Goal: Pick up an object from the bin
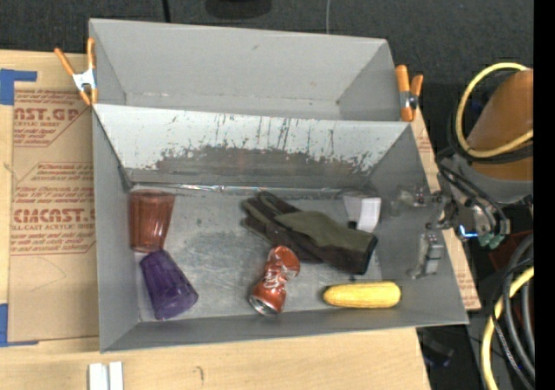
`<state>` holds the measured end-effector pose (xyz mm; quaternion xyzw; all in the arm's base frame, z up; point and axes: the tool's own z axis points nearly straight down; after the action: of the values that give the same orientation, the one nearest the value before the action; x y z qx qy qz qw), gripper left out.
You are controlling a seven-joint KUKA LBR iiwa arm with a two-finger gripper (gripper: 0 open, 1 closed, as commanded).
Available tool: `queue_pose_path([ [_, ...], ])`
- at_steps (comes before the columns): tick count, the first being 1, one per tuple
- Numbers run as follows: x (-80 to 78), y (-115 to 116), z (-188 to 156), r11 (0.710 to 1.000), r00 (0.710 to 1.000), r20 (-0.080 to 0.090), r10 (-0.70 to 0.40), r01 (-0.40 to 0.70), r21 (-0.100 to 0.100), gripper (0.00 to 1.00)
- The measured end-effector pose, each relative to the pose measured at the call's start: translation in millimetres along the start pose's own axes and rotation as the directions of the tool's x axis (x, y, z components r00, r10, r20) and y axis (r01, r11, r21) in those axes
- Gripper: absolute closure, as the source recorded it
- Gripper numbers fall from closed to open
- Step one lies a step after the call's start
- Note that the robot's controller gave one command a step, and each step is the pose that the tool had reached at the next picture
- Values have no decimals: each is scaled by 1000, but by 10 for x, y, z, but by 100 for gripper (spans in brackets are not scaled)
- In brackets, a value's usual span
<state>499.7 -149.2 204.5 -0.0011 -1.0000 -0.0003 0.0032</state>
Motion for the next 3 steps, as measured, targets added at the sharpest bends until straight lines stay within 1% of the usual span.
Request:
queue_pose_path([
  [1, -18, 7, -43, 1000, 1000, 8, -2, 2, 1, 0],
  [2, -53, 97, 459, 1000, 1000, 15, -9, 9, 4, 0],
  [3, -166, 247, 1202, 998, 998, 11, -63, 63, 3, 0],
])
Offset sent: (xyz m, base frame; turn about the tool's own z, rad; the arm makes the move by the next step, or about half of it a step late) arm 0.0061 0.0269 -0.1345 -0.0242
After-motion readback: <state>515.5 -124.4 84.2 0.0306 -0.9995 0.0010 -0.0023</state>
